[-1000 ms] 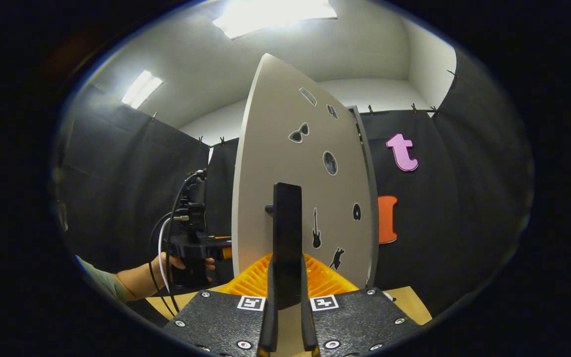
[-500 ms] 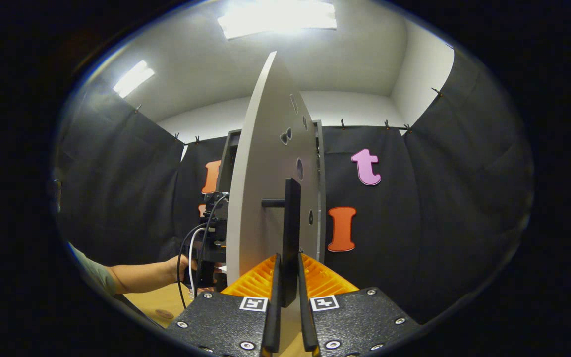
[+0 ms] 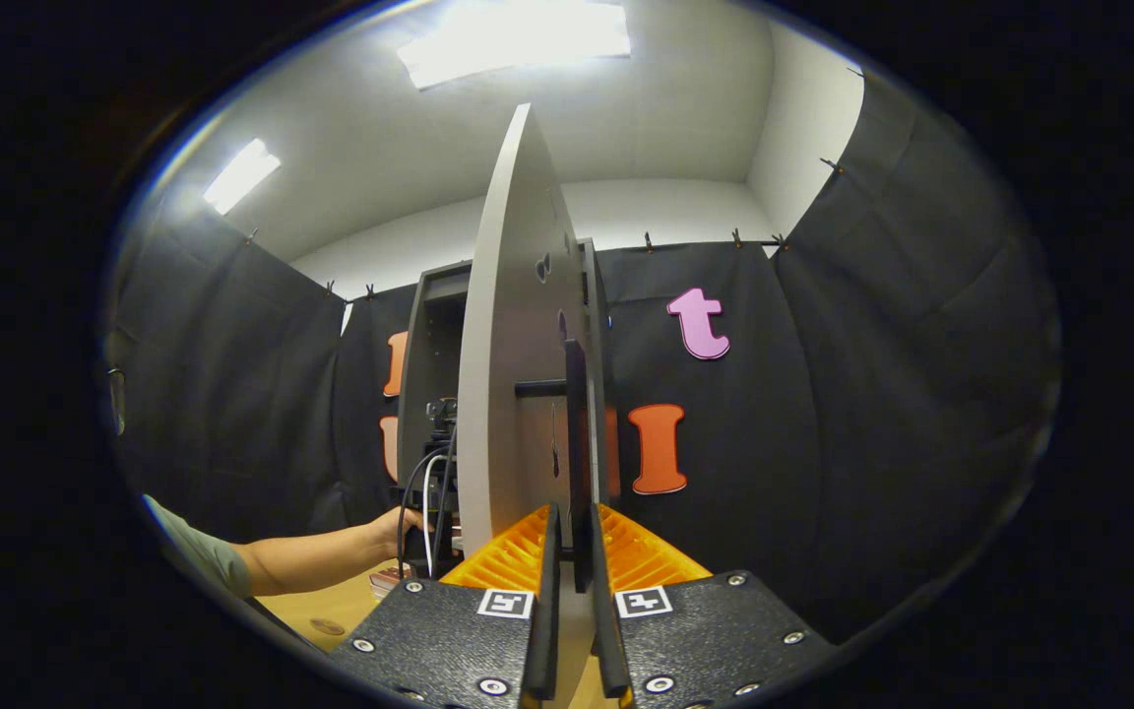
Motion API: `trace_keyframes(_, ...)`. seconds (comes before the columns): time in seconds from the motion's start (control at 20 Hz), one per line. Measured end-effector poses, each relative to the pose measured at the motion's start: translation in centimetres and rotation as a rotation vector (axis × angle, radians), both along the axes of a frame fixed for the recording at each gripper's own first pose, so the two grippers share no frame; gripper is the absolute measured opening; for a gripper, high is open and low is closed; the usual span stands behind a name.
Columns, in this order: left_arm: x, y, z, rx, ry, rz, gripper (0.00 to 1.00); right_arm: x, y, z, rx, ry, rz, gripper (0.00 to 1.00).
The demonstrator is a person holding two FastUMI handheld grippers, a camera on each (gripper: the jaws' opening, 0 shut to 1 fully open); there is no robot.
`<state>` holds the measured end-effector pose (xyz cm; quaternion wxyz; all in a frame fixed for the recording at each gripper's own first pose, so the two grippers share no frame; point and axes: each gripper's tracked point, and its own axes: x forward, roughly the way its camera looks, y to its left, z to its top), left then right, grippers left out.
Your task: Open the cabinet door with the right hand, grasp the bottle in the cabinet with the left hand and place it on the coaster, then close the cabinet door with the right hand.
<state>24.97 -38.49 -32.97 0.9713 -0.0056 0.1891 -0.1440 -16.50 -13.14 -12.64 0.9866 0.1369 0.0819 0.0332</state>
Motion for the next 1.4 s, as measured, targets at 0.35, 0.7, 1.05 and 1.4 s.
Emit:
trace_keyframes(0.35,3.0,0.4,-1.0,0.023,-0.027,0.051,0.86,-1.4,0.6,0.1,0.017,-0.034,0.030,0.17)
trace_keyframes(0.7,0.2,1.3,0.9,-0.005,-0.027,0.015,0.81,-2.0,0.3,-0.9,-0.017,0.009,0.020,0.18)
trace_keyframes(1.05,-6.0,4.2,4.4,0.006,-0.070,-0.044,0.77,-2.6,0.4,-1.3,0.018,0.036,0.006,0.18)
trace_keyframes(1.4,-12.9,10.0,6.3,0.033,-0.113,-0.049,0.77,-2.3,-1.0,-1.3,-0.059,0.040,-0.035,0.31)
